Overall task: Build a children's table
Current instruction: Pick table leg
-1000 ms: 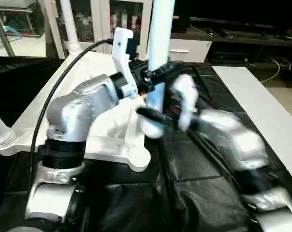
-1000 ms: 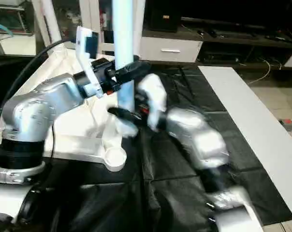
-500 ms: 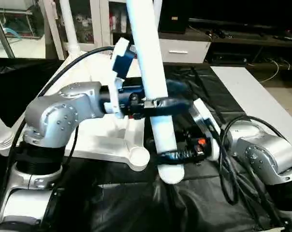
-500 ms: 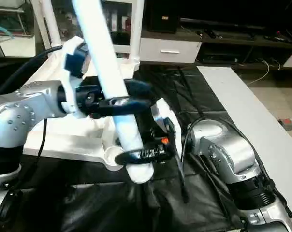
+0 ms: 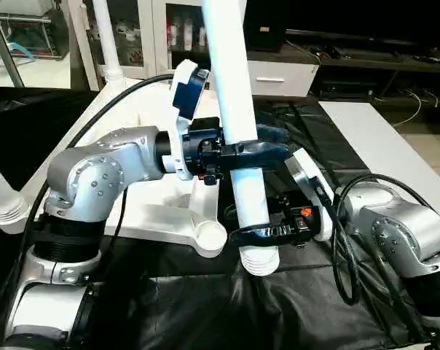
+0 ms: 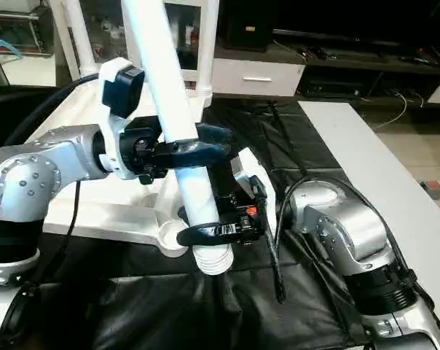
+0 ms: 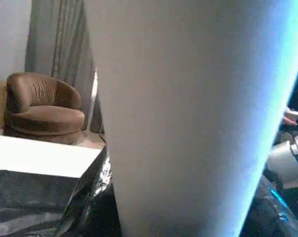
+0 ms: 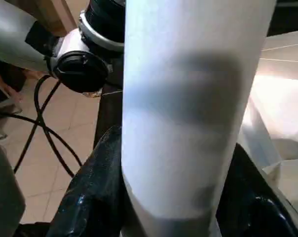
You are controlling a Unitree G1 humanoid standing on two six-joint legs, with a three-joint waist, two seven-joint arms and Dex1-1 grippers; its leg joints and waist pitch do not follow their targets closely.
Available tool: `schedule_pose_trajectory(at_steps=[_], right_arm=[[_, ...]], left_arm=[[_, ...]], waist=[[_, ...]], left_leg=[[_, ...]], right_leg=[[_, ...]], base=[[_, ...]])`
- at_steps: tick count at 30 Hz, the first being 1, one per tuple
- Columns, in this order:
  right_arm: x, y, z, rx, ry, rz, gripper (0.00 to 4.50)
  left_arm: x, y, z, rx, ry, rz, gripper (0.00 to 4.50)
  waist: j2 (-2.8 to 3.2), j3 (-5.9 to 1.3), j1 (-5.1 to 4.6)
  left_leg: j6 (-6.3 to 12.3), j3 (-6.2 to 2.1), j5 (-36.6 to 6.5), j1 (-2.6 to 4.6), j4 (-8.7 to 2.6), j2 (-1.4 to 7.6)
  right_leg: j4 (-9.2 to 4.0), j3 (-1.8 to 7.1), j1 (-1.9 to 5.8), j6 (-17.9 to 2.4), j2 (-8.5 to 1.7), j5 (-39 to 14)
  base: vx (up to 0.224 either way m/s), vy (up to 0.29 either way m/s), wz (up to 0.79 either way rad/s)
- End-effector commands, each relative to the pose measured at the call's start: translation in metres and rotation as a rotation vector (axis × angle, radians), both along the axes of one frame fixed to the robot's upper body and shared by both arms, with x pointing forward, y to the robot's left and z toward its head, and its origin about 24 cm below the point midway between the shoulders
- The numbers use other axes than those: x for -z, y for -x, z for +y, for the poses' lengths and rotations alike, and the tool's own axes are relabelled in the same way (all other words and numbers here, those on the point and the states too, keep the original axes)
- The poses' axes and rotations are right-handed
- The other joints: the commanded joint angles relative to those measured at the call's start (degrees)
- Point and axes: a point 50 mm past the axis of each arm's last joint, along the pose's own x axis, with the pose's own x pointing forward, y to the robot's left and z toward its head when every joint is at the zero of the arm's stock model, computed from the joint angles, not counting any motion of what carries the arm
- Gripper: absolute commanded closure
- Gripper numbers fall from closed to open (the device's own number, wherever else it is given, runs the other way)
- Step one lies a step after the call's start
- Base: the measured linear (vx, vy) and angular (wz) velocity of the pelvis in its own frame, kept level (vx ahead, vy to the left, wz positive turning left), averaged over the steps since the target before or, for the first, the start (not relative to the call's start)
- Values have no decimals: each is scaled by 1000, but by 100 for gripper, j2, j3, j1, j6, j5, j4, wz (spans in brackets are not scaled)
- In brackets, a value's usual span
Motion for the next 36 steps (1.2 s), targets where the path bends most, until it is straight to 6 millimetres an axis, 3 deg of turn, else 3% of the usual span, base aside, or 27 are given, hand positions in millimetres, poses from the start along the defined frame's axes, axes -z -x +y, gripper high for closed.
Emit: schedule_pose_trajectory(at_steps=[1,8,17,24,36], right_arm=[[-11,-1,9,-4,-28,-108,208],[-25,-27,16,248,-118,-183,143],[-27,-48,26,413,-101,-126,142],[-29,-56,28,485,-85,-128,142],[-17,-59,32,538,17,-141,142]], left_arm=[[-11,-16,16,-186,16,-23,264],[-17,-25,14,-332,-30,-65,269],[-12,-43,5,-563,-139,-32,270],[-10,-48,6,-630,-185,-39,270],[-14,-54,7,-708,-193,-41,270]], waist=[[119,-445,9],[129,-438,-39],[119,-454,-38],[136,-467,-50],[129,-461,-37]], left_leg=[[-390,-116,-1478,231,-414,235],[-483,-126,-1603,253,-425,237],[-473,-112,-1333,221,-414,214],[-506,-115,-1242,229,-414,221],[-516,-114,-1260,233,-416,219]], right_leg=[[-470,218,140,-1150,-454,-982],[-485,213,107,-1091,-448,-1150],[-462,219,144,-1034,-441,-791],[-433,213,150,-1021,-425,-526],[-450,219,148,-982,-435,-569]], base=[[0,0,0],[0,0,0],[0,0,0],[0,0,0],[0,0,0]])
